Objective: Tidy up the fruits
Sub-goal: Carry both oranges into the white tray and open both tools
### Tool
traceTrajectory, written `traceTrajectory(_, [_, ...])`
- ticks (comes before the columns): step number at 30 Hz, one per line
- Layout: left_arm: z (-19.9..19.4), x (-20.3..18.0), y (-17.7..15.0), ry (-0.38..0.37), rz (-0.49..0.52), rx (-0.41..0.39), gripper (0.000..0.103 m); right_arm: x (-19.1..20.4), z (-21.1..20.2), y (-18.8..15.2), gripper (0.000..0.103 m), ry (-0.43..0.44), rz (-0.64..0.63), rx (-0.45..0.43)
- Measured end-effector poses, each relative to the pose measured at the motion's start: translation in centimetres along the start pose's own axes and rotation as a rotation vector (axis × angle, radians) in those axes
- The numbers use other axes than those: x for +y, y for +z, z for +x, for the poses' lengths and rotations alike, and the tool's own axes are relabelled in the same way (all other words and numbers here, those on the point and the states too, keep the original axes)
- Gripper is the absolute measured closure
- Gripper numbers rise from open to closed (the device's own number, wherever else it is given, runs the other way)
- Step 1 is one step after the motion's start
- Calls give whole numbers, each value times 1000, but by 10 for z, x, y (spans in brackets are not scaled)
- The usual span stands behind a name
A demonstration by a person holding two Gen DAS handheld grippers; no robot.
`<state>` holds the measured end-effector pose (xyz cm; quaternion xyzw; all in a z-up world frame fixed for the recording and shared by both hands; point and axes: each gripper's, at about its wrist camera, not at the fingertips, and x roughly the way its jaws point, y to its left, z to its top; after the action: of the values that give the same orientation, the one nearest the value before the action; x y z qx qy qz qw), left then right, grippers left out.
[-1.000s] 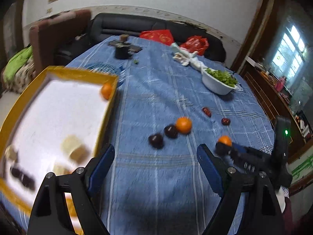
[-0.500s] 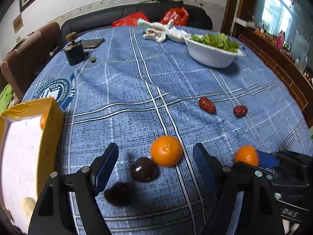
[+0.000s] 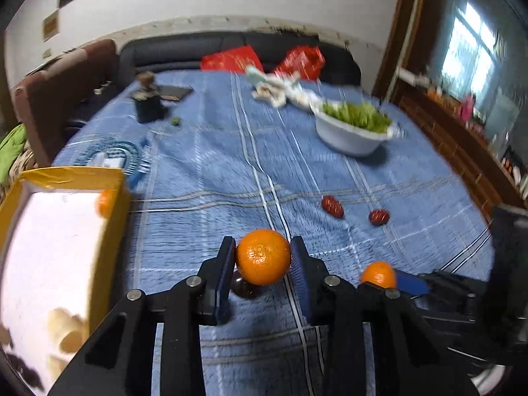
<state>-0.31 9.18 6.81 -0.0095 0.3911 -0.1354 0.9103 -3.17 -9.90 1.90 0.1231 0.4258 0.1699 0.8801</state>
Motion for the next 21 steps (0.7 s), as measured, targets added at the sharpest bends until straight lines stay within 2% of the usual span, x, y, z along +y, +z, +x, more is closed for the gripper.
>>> traceTrajectory(4, [-47,29,-9,32,-108,-87,70,6,-8,-2,62,-15,-31,-39])
traceTrajectory(7, [-71,59,-22,71,-195,-117,70,6,-8,-4,62,-22,-29,-44])
traceTrajectory(9, [-82,85,-33,129,-251,-116,70,8,-7,-6,62,-40,-34,-42])
traceTrajectory(13, [-102,131,-57,185,-354,-121,70,17,-4,-11,62,-78,-66,-38])
traceTrajectory(17, [-114,171,-79,250,-417,-120,70,25,-6,-13,62,-127,-78,-39])
traceTrajectory(21, [-114,202,-97,276,-481,-106,70,56,-8,-19,62,-66,-97,-12])
